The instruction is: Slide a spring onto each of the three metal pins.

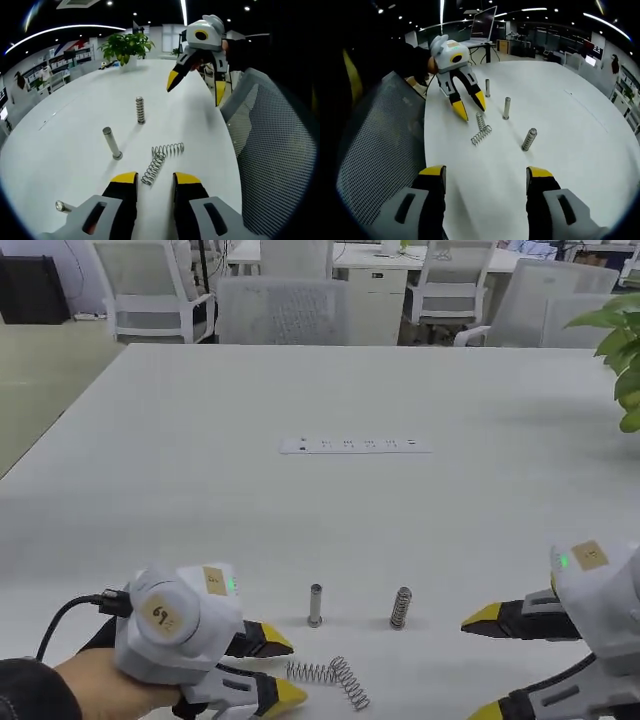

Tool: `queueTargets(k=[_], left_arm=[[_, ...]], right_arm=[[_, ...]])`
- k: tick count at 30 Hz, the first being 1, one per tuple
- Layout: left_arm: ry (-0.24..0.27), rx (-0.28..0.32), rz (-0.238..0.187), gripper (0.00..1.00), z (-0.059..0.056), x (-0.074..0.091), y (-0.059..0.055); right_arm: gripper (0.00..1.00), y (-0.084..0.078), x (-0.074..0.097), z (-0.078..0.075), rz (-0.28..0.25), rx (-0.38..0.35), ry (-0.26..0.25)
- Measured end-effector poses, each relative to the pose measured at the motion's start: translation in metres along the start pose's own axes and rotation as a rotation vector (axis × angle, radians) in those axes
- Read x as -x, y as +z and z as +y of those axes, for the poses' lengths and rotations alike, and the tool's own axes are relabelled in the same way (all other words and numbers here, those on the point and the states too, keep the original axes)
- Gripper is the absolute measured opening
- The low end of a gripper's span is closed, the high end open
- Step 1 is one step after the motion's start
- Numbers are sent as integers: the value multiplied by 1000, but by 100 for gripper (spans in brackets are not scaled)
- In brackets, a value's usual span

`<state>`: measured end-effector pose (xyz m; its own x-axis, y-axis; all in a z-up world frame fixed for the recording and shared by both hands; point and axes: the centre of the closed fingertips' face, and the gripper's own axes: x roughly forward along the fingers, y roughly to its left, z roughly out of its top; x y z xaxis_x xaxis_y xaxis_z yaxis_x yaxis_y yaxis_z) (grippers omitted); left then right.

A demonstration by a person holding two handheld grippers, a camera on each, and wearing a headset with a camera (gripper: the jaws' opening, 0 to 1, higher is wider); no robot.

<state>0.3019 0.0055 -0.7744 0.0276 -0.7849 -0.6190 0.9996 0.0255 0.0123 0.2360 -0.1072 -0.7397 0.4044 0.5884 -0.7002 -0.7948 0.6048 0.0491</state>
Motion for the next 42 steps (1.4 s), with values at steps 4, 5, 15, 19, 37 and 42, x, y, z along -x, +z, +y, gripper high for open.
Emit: queueTargets(k=[4,5,15,19,37,42], left_arm=[[-1,-3,4,21,1,-1,-1],[-1,-4,4,21,1,-1,-1],[-9,-13,13,20,1,-5,0],[-15,-16,21,19,0,-7,-1],[-20,-46,48,13,1,-13,-7],[-18,-54,55,11,1,-13,-8]], right_arm=[[73,0,-1,1,-30,-4,-3],[75,0,-1,1,-34,-8,-1],[93,5,-4,7,-107,-51,14],[95,6,-3,7,-121,-63,13],[95,2,-5,4,-125,-94,3],[94,0,-4,3,-119,-102,0]])
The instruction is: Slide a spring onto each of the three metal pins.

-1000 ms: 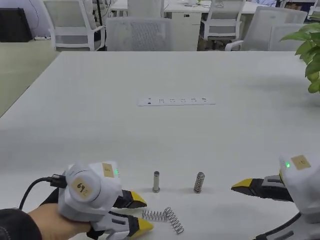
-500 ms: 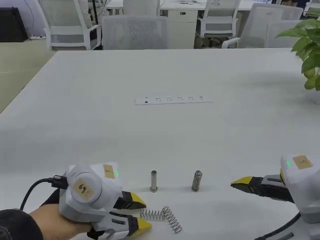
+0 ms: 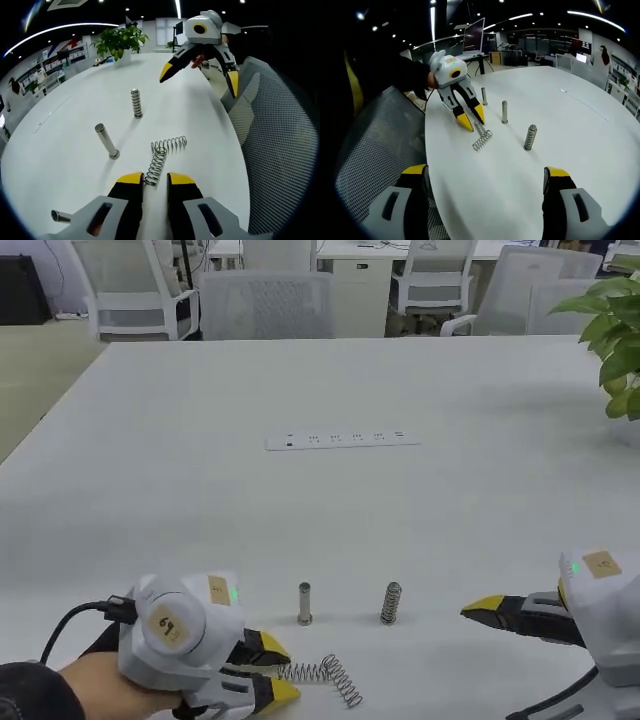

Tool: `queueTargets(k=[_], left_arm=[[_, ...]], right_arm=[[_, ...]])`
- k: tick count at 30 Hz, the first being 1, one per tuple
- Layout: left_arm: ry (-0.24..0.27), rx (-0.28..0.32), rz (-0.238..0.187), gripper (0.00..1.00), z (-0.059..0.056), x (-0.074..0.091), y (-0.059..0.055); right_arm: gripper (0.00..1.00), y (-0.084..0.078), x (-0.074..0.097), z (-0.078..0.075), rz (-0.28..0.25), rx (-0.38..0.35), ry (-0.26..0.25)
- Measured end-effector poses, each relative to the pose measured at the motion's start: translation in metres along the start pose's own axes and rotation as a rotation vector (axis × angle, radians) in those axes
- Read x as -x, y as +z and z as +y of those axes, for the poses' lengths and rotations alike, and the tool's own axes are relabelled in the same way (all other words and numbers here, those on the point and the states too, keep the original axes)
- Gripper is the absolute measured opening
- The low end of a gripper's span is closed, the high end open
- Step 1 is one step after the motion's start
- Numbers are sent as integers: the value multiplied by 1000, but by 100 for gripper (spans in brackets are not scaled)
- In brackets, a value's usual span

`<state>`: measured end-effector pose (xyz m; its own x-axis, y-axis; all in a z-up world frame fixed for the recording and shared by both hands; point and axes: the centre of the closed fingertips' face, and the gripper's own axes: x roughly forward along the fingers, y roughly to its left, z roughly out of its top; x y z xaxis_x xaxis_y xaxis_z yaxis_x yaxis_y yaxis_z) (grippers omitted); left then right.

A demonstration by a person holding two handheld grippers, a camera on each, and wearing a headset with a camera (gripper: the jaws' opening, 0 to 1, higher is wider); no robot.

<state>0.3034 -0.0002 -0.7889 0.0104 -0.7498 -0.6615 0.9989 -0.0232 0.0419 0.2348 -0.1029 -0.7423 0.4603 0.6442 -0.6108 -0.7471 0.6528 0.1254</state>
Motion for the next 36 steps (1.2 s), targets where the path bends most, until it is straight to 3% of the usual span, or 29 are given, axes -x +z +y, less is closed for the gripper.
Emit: queueTargets(k=[14,36], left_arm=[[6,-34,8,3,0,1,-1],[20,-41,3,3,-1,9,1]], right_arm=[[94,-3,-1,-2,9,-18,-6],[93,-2,-2,0,20,-12,-2]])
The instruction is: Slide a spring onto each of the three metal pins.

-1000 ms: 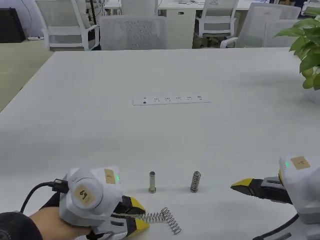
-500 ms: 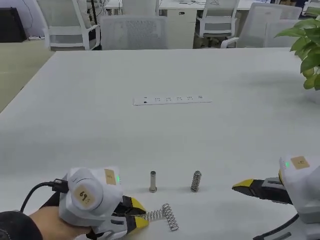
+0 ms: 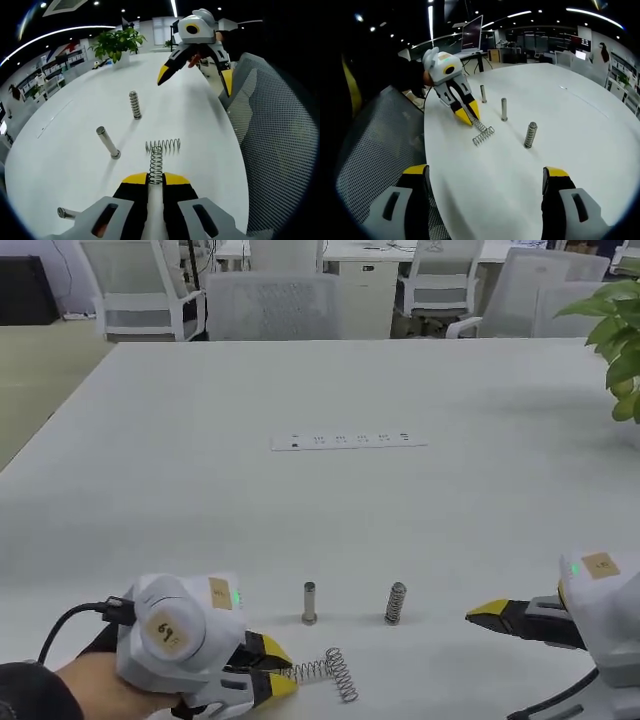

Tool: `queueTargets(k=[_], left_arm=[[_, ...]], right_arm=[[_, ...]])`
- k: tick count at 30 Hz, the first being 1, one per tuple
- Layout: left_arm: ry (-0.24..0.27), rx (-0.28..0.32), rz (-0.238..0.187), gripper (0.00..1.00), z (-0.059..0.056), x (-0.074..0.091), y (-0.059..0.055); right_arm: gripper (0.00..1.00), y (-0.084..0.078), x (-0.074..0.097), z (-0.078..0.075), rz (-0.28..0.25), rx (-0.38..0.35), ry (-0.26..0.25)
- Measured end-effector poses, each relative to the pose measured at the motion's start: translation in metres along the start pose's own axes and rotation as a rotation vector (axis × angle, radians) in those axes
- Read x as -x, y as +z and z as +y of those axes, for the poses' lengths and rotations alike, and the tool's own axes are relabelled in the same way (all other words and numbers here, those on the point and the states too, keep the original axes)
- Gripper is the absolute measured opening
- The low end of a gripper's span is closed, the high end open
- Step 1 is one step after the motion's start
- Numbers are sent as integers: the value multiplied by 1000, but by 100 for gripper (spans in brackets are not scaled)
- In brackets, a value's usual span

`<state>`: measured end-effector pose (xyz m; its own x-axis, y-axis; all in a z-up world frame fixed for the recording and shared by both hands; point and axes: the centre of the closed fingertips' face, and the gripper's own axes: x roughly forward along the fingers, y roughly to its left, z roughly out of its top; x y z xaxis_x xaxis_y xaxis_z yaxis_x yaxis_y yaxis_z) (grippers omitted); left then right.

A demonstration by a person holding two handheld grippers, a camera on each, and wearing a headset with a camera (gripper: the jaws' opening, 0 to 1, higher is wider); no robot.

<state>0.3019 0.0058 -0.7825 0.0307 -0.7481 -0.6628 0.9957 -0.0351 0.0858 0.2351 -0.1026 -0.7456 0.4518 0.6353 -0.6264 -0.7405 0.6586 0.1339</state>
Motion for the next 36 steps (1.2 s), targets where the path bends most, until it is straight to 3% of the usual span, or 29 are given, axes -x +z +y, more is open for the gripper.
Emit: queueTargets(k=[36], left_arm=[[31,25,-14,3,-3,18,-2]], right_arm=[[91,6,-4,8,13,29,26]])
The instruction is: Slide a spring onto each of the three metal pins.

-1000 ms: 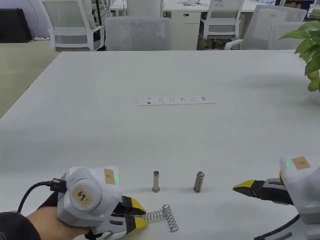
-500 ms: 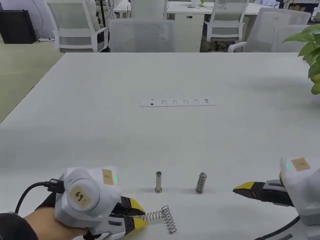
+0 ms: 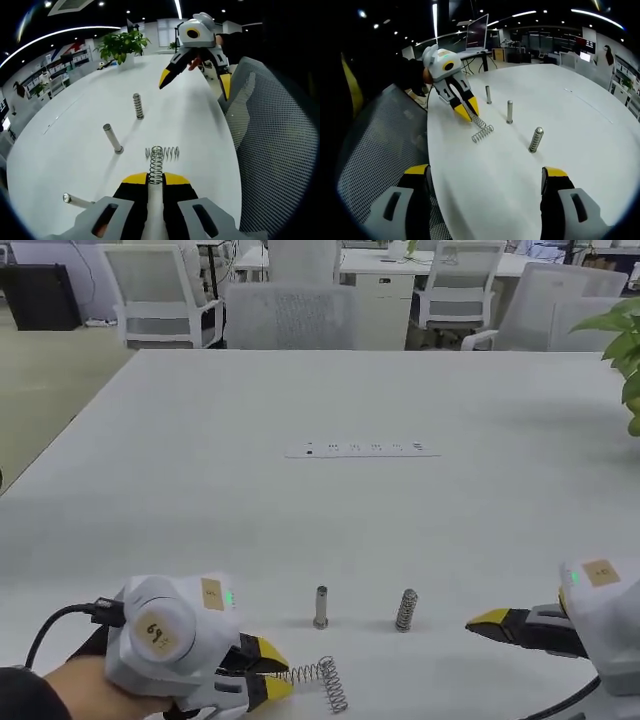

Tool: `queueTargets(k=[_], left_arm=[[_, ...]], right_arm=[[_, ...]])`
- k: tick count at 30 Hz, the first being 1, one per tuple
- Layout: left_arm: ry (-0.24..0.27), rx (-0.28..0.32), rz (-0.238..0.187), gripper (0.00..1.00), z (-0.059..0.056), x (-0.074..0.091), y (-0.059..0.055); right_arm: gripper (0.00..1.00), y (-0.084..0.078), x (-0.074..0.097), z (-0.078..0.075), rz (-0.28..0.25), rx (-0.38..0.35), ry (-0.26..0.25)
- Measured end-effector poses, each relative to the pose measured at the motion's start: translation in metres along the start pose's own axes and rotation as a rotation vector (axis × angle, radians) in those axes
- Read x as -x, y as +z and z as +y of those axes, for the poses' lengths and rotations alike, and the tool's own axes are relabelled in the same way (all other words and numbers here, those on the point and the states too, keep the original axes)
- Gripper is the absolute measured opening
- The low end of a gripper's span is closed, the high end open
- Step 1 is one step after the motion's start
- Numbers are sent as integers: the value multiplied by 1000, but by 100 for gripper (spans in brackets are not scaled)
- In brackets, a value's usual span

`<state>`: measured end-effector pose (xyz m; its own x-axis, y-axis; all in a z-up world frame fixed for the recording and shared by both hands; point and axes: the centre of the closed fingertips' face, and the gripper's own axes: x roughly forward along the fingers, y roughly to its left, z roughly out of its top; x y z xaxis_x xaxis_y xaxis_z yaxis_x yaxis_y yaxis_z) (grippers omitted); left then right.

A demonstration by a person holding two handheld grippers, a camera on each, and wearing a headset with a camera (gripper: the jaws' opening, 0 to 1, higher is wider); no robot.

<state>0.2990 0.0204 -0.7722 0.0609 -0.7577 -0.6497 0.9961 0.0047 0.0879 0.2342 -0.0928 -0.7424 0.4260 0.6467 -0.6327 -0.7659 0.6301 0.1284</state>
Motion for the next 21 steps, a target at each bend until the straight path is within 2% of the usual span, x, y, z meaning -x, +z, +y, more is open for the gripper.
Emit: queueTargets(k=[21], left_arm=[[3,1,-20,2,-5,6,4]], right_arm=[[88,10,0,3,-4,25,12]])
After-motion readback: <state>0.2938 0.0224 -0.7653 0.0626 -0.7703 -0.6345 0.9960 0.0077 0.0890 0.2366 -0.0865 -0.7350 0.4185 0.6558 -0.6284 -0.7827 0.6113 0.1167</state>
